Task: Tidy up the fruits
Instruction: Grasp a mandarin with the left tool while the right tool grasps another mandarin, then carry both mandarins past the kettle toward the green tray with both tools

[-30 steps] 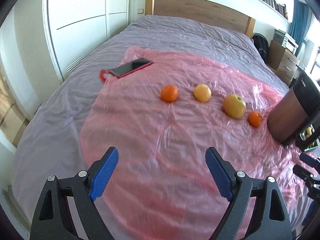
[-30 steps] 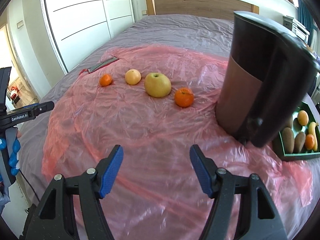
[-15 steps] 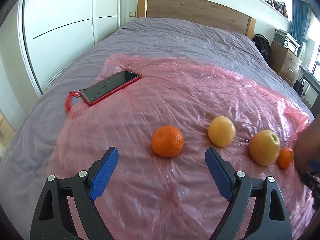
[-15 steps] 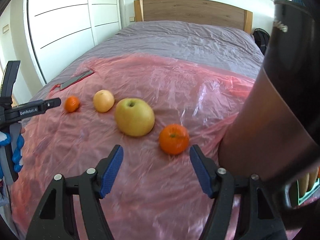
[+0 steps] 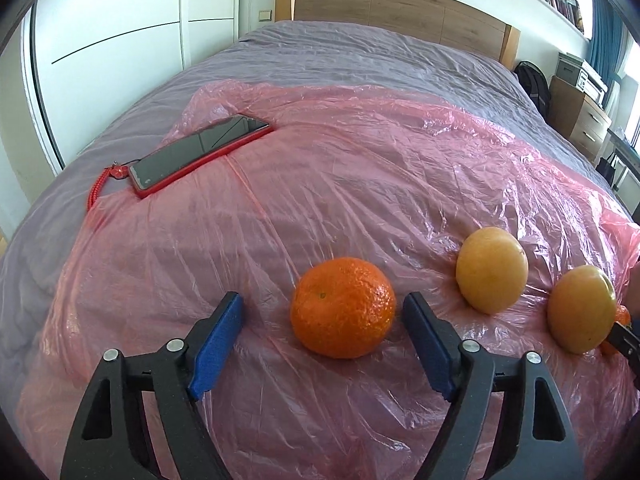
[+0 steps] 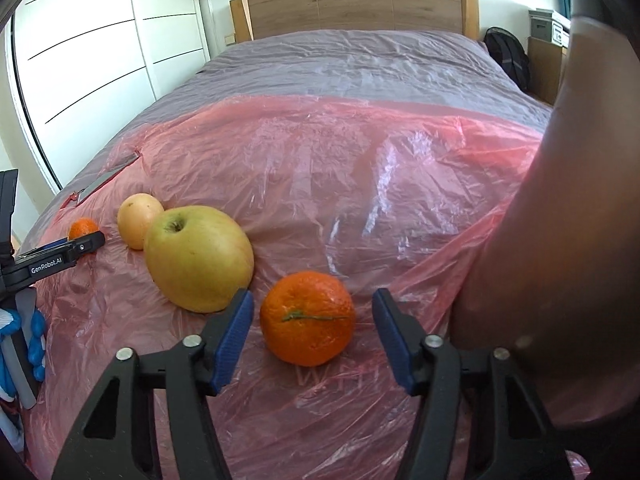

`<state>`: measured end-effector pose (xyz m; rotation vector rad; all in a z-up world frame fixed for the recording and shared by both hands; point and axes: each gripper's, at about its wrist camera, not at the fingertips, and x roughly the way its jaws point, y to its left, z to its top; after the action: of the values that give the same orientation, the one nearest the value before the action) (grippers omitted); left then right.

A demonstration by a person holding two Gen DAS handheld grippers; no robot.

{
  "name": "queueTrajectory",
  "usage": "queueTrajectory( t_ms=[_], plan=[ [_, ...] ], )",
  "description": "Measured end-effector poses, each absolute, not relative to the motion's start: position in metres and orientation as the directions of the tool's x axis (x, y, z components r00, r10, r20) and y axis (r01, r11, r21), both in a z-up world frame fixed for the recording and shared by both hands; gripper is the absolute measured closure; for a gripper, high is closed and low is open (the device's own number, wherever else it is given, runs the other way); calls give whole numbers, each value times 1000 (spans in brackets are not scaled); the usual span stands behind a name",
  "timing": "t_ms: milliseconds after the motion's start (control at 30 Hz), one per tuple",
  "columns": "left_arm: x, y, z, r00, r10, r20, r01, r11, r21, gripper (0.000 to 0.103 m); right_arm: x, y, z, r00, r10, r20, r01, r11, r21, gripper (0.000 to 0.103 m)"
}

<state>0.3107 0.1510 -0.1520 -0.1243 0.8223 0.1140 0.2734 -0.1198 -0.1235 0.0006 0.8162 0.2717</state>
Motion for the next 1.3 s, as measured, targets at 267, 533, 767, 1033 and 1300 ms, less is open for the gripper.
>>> queueTrajectory(
  t_ms=[267,533,767,1033,1300],
  plan=[
    [311,153,-156,680,13,-733,-130,986,-104,42,274,-121,-137,645,268,-716,-254,958,129,19],
    [309,151,-157,695,6,-719,-114,988,-102,63,272,-126,-140,648,307,-697,-270,948,167,25],
    [303,147,-150,715,17,-698,-106,991,-85,64,269,-123,-137,638,330,-696,-304,938,166,27],
    [283,142,-125,738,13,-674,-71,996,-58,64,260,-120,-122,640,312,-702,-315,940,131,27],
    [253,141,-93,748,15,-664,-62,997,-47,64,230,-123,-98,636,321,-702,-329,935,129,26]
  ],
)
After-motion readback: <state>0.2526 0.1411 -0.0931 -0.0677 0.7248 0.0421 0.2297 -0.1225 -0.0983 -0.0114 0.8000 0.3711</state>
